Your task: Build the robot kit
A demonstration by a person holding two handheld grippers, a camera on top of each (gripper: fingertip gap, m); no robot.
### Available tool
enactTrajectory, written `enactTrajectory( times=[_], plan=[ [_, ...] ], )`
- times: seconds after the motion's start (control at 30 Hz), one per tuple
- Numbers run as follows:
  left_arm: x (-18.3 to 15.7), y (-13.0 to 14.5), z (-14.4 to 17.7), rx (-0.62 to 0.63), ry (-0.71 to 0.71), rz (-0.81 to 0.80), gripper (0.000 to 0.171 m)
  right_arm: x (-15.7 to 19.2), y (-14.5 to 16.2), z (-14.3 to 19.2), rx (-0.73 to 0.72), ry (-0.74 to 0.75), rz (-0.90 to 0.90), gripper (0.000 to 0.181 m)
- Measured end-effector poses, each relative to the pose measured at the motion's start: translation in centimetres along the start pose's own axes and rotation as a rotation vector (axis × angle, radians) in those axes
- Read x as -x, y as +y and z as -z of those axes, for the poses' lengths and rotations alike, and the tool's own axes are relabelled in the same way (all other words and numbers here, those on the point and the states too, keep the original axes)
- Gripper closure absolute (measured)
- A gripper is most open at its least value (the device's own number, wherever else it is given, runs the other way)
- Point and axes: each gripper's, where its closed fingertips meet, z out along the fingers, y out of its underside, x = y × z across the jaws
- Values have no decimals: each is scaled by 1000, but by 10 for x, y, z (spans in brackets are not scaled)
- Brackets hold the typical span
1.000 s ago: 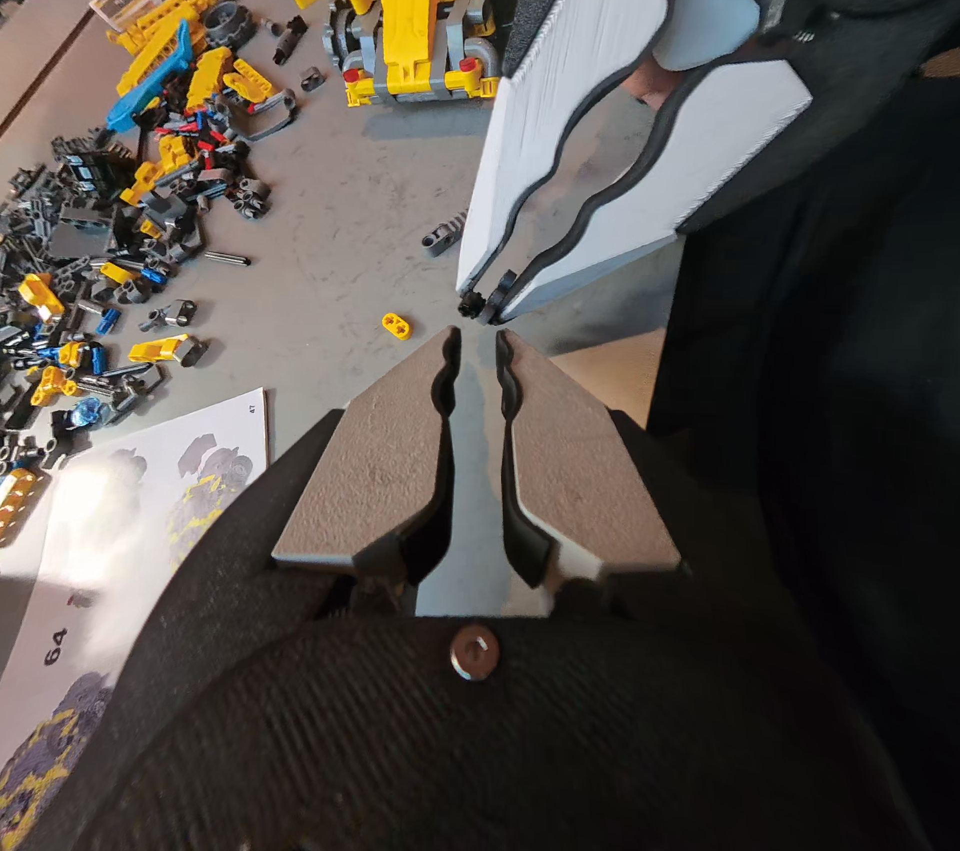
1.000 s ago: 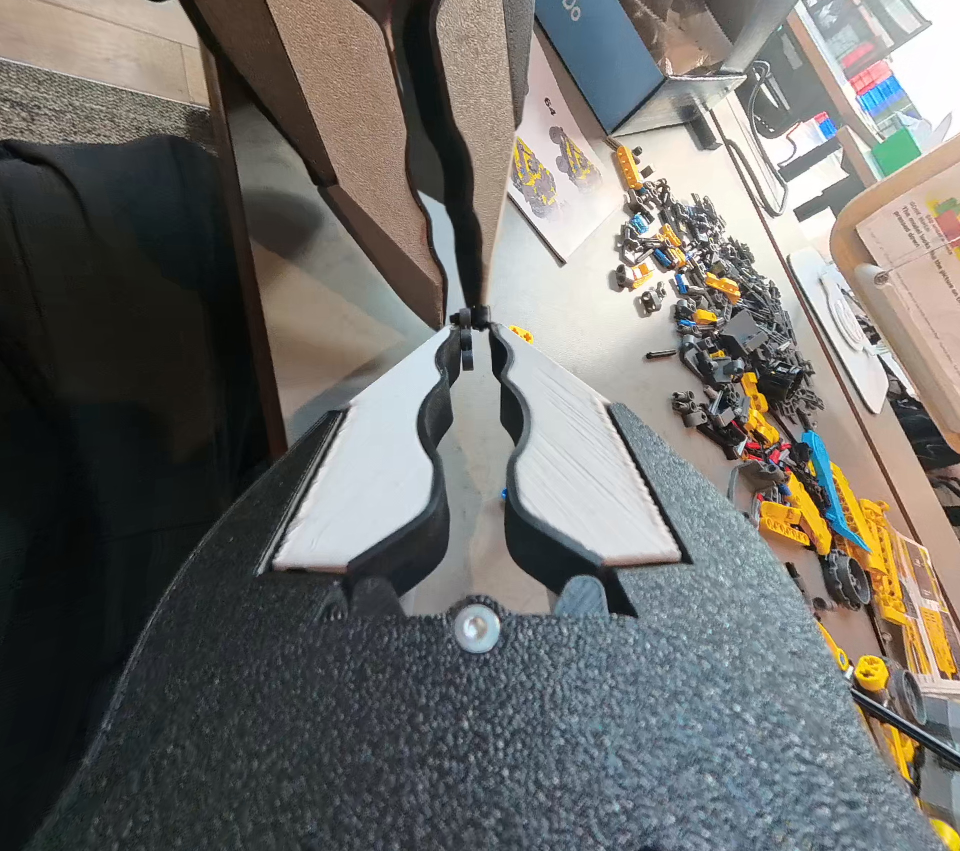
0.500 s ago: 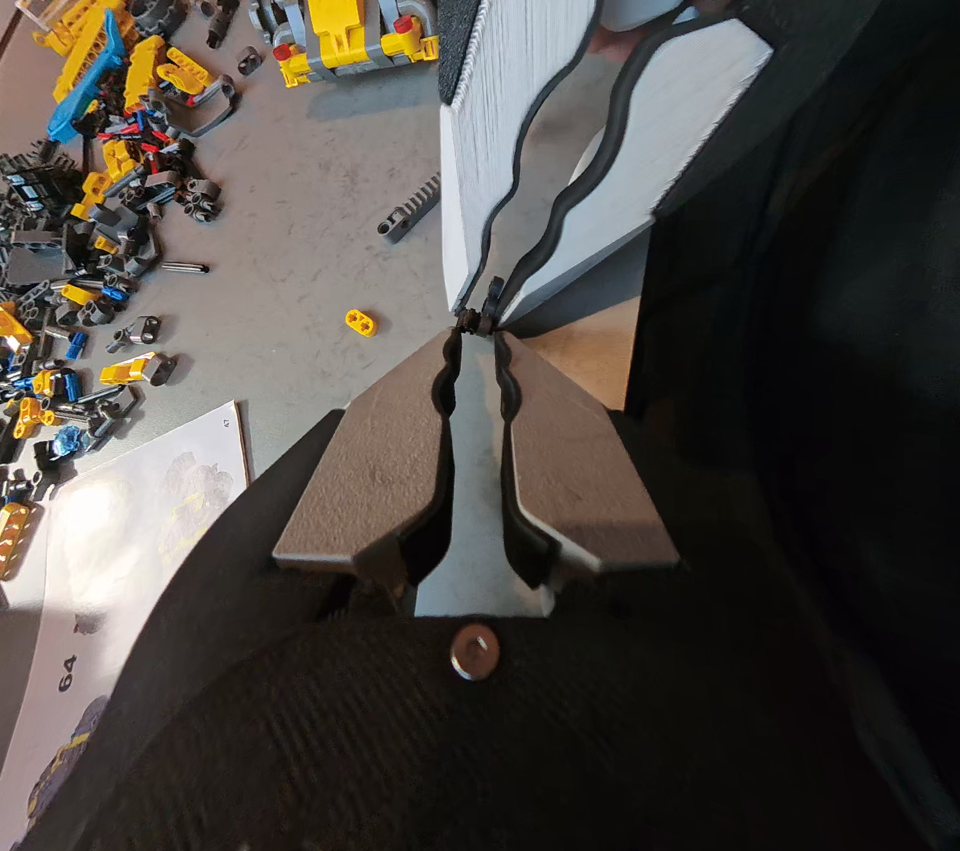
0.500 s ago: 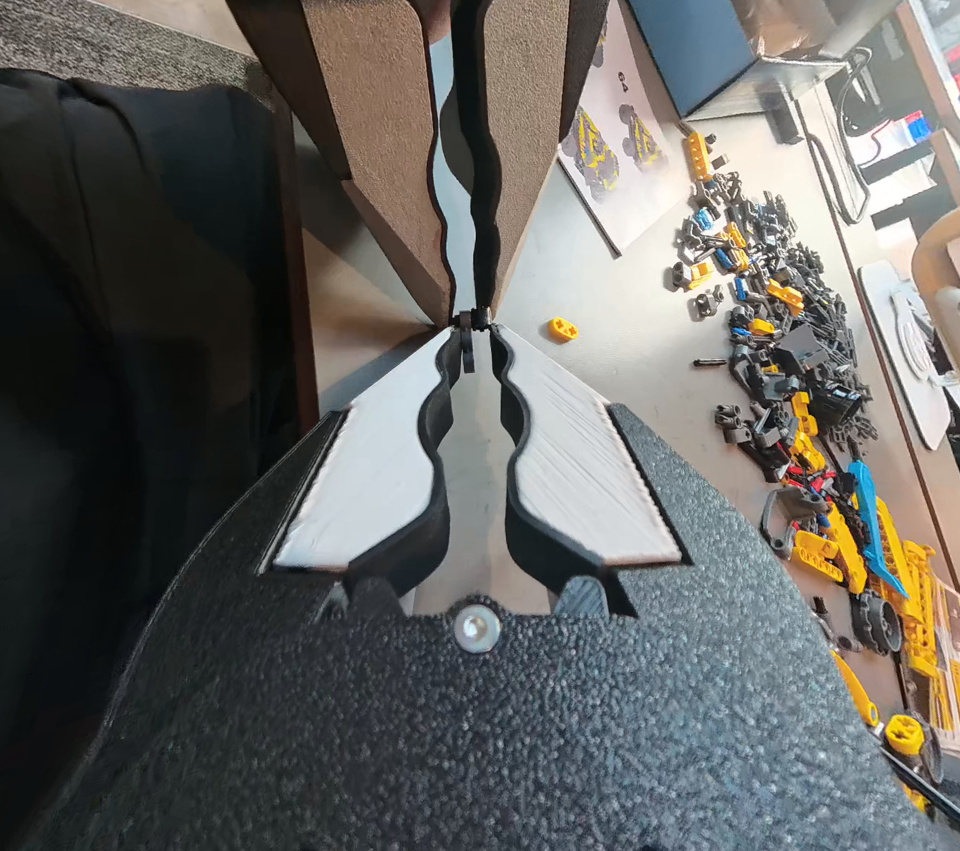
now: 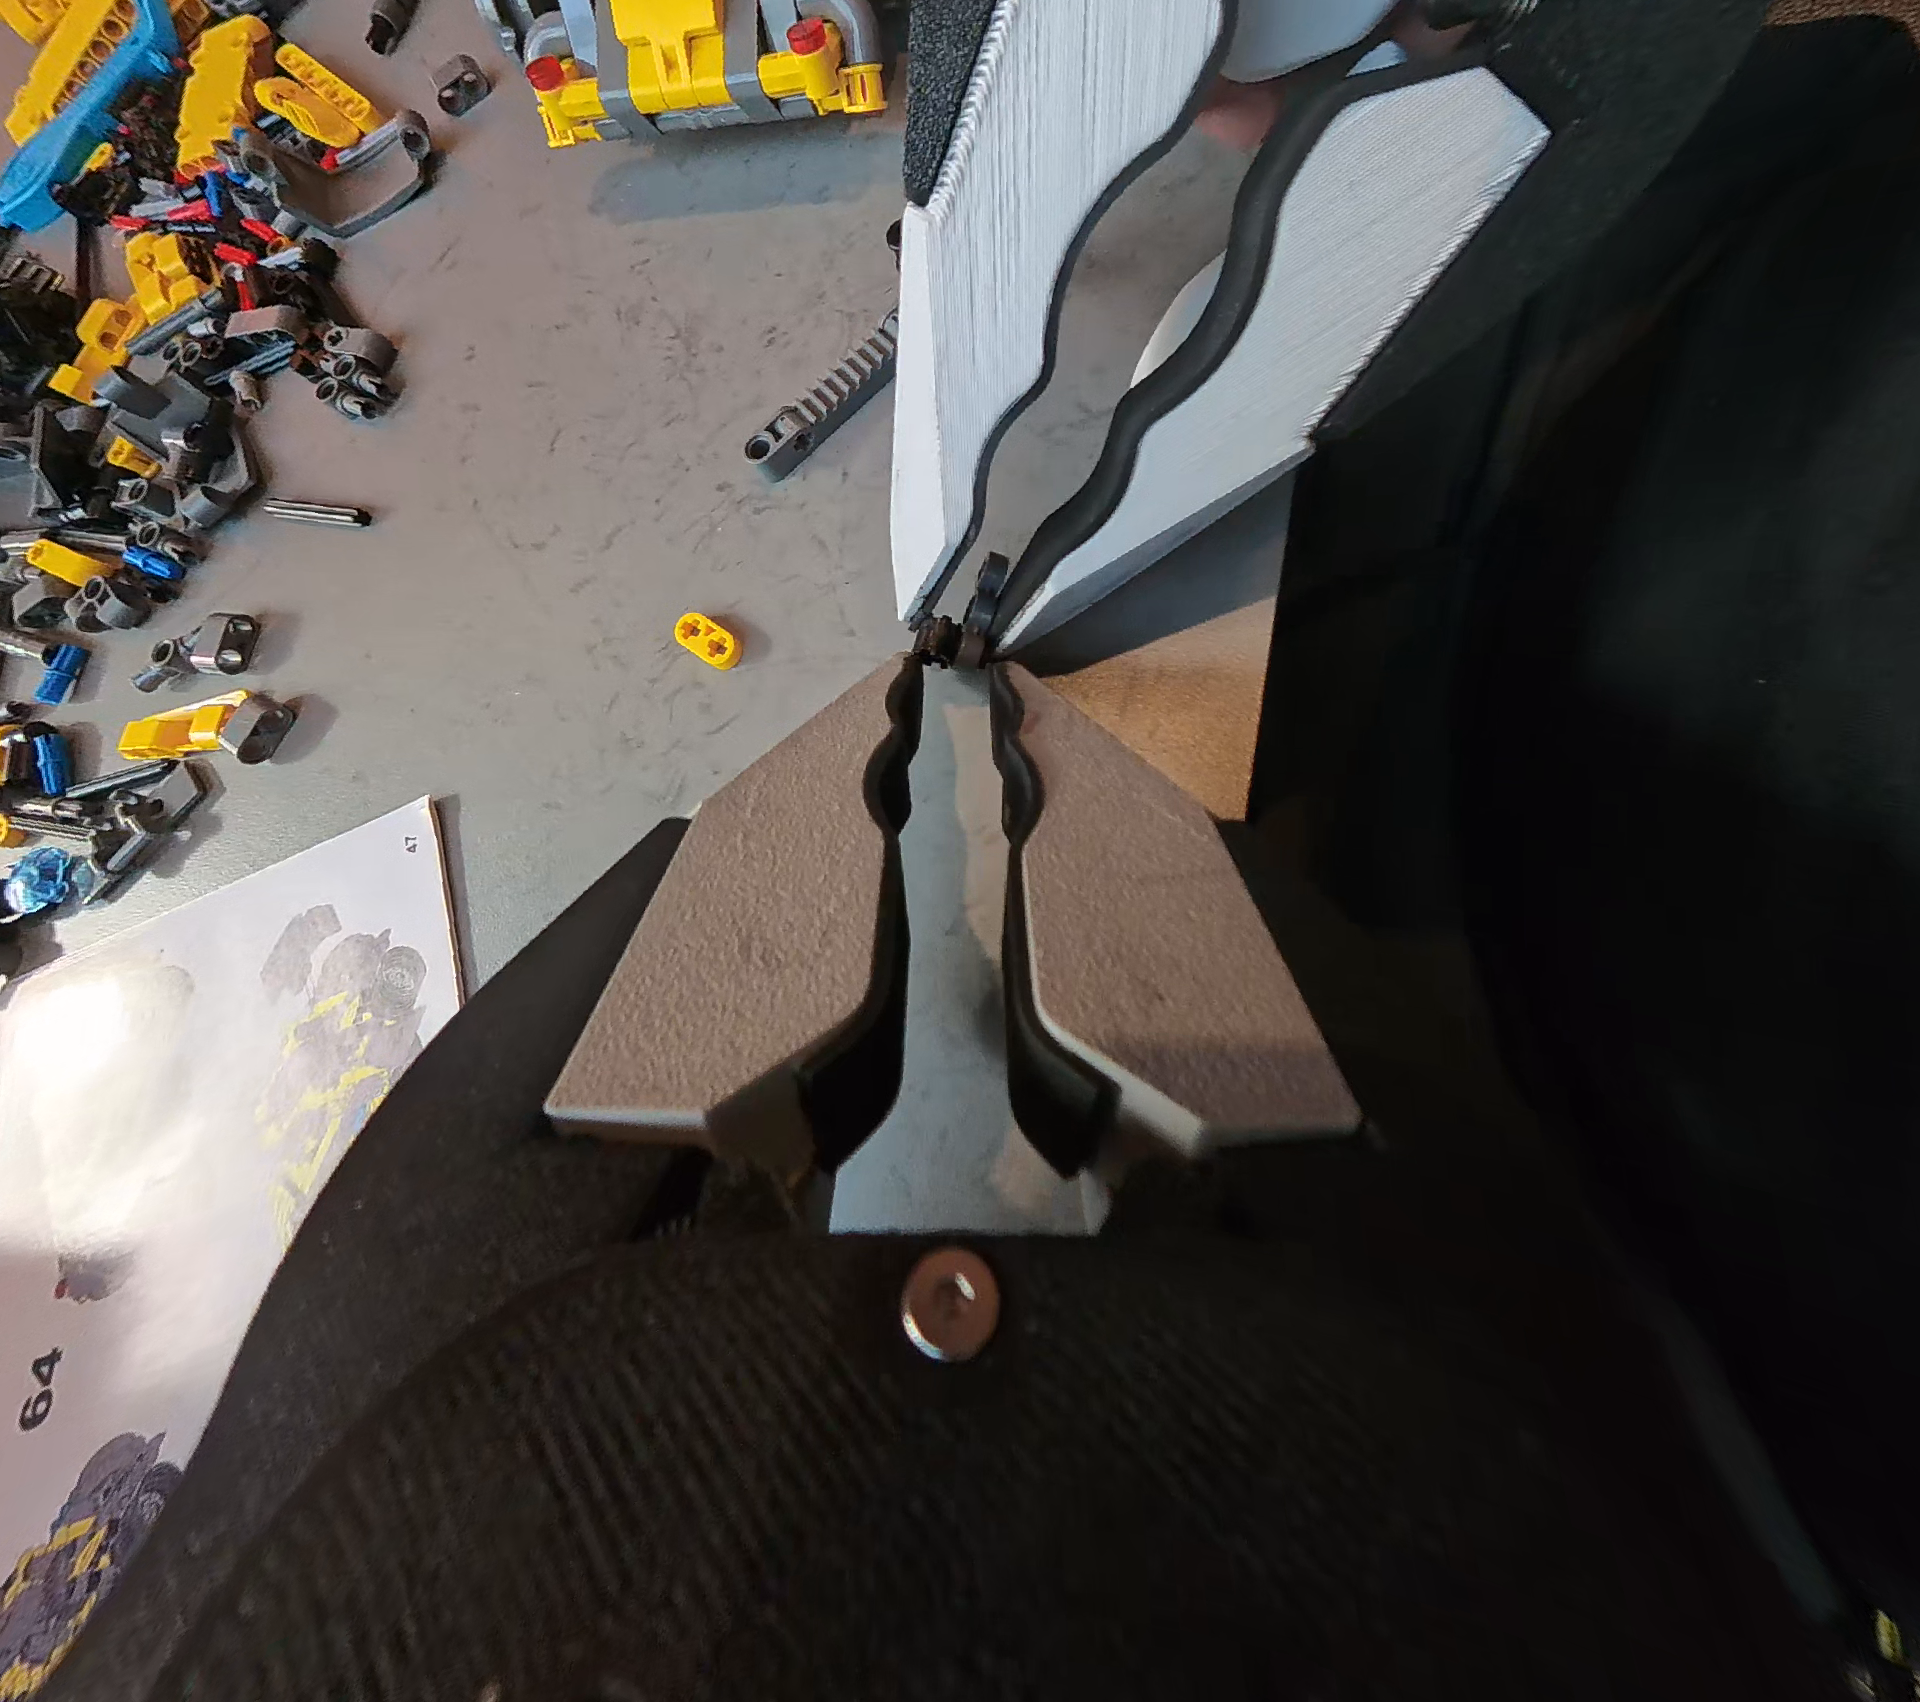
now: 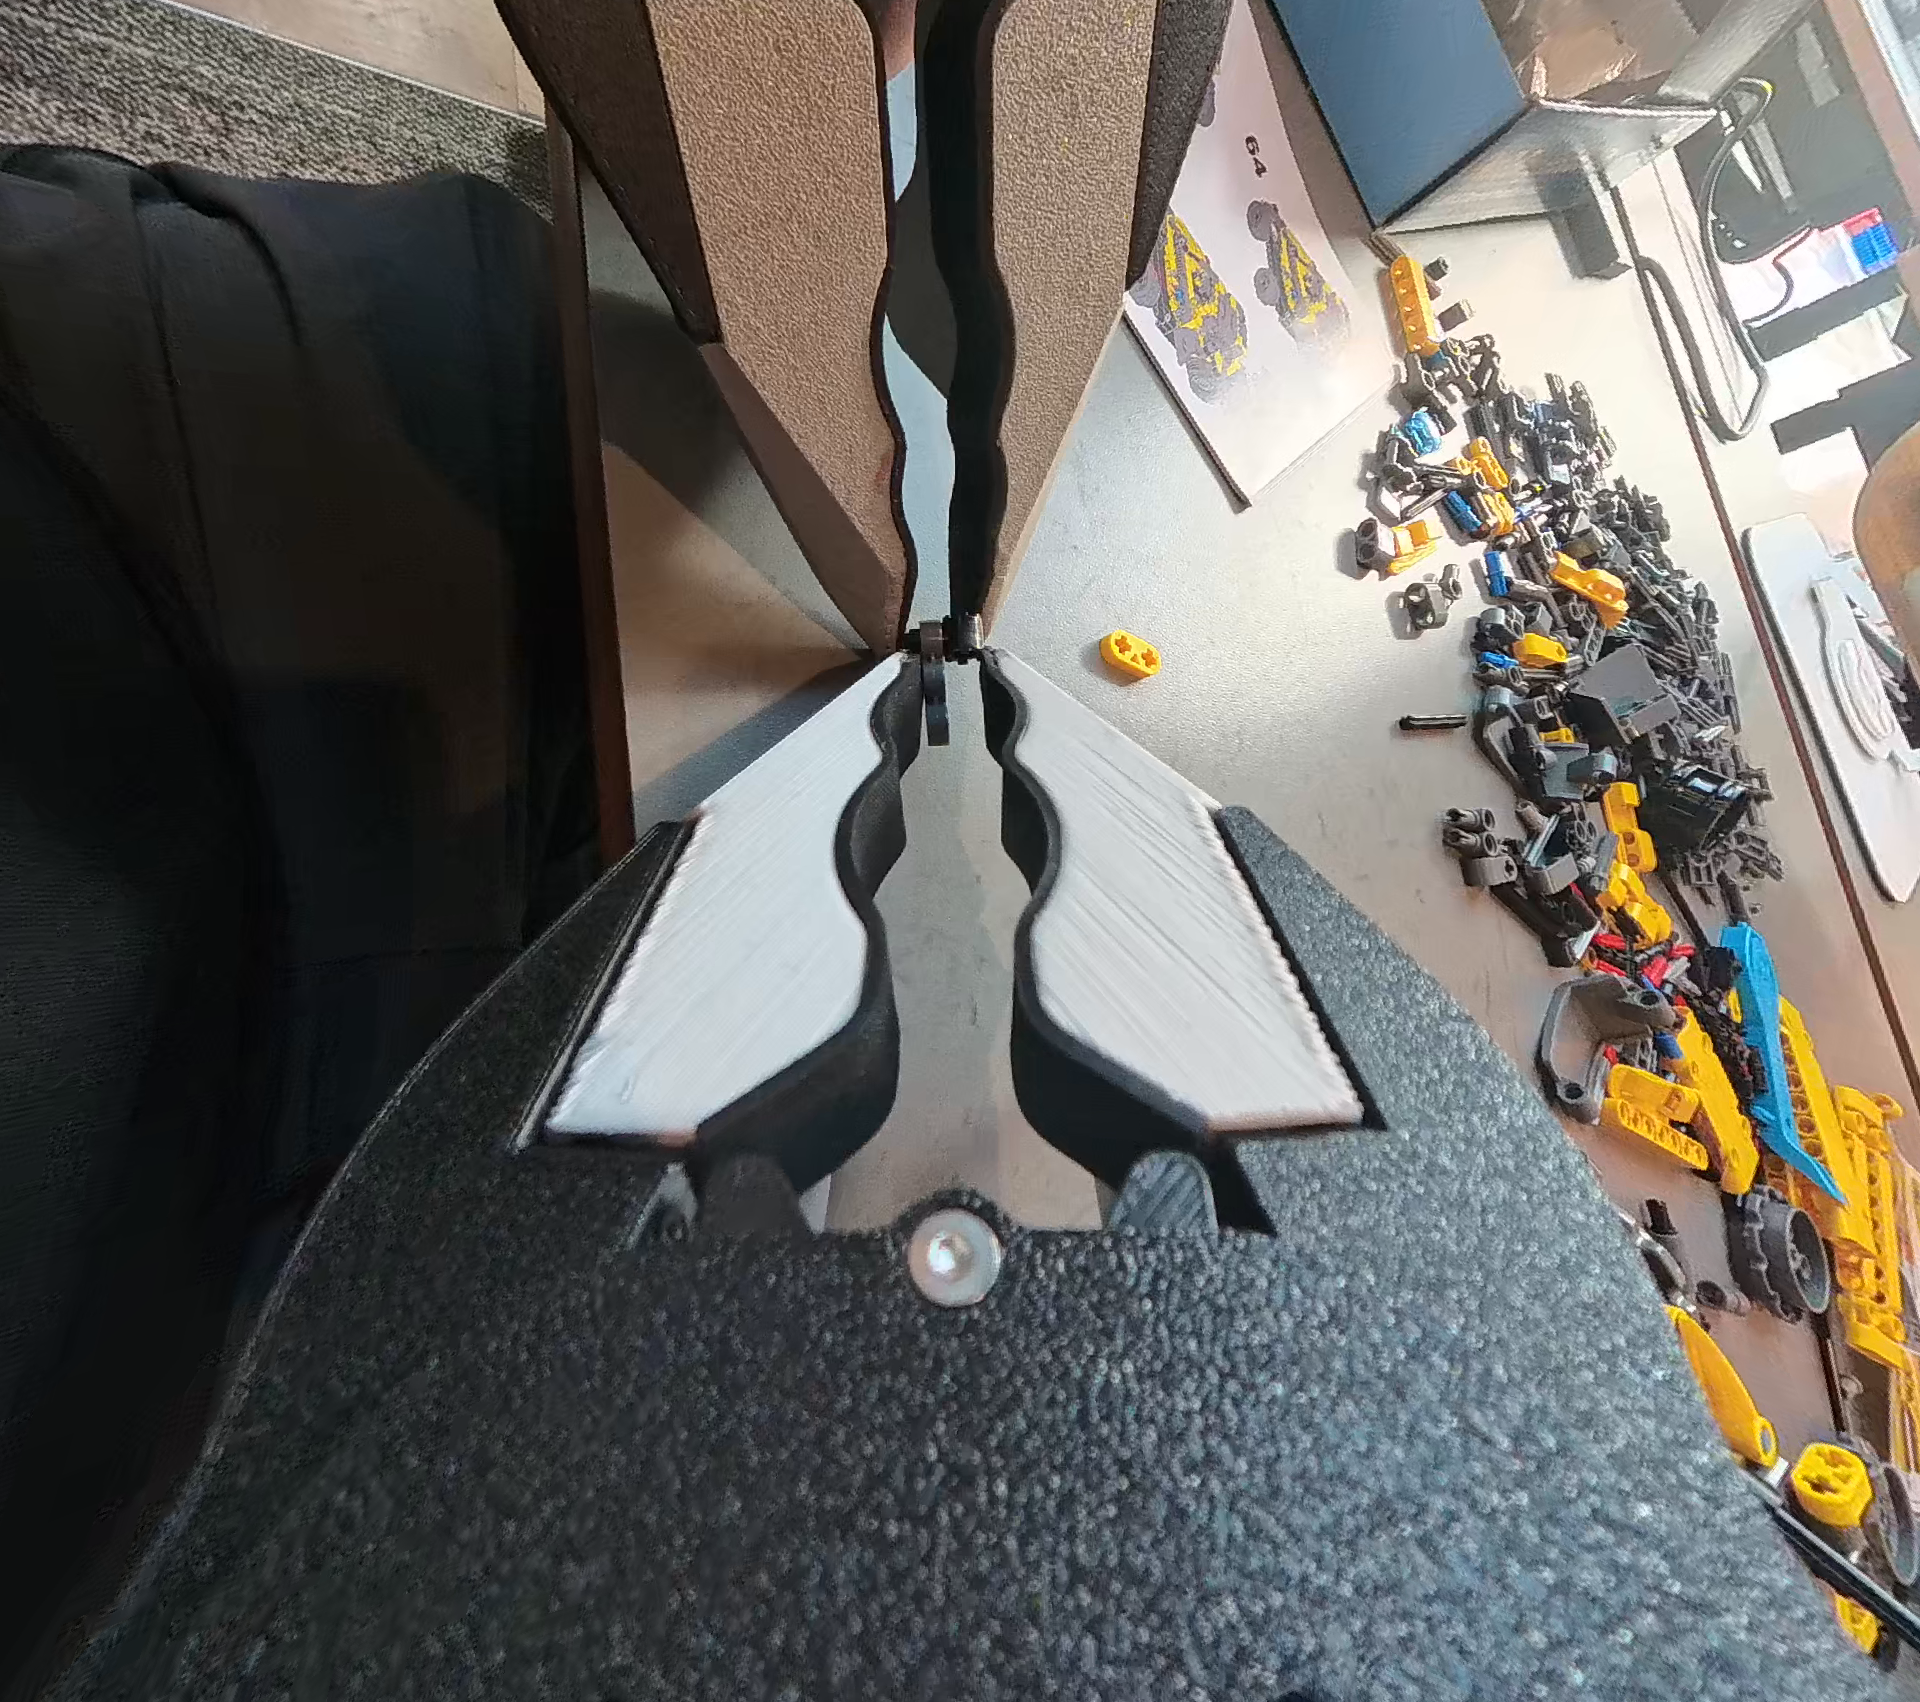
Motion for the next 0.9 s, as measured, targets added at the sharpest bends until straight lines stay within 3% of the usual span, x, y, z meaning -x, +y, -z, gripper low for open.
enactTrajectory(
  times=[0.9],
  plan=[
    [1,0,-1,1,27,34,161,0,1,-1,0,-17,-19,170]
  ],
)
